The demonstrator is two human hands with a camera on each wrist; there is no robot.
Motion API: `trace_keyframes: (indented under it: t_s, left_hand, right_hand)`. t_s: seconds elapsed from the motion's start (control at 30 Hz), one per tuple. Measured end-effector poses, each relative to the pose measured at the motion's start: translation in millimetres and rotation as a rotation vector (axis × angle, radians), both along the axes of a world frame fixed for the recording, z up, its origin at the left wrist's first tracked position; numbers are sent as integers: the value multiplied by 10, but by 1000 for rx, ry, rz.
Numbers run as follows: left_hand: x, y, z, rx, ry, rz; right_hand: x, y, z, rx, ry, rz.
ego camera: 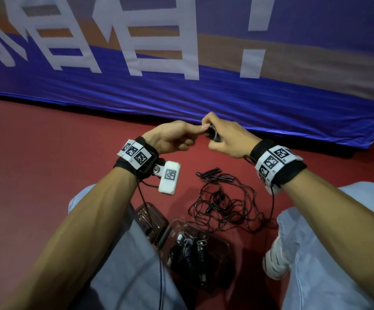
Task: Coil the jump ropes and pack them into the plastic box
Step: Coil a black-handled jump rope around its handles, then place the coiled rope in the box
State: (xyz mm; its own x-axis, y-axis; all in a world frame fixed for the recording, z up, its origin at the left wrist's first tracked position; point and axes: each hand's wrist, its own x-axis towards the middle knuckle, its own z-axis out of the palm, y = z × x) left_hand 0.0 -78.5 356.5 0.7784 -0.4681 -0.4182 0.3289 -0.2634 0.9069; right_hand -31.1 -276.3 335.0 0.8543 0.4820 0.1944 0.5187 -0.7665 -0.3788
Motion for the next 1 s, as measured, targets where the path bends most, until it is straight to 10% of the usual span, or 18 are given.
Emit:
trace_keyframes:
  t_s: [0.27,0.47,0.7,1.0]
  left_hand:
    - [31,65,-276,310,-68,80]
    - [-38,154,-504,469,-198,206]
    - [-270,463,-1094,245,111,268]
    - [-929,432,-2330,694,156,112]
  right_hand:
    - [-27,119,-522,-110,-100,-9]
    - [-83,406,-860,30,221,-68]
    - [-326,792,-1670,399,689,-263]
    - [-1185,954,-3130,366,911,-468]
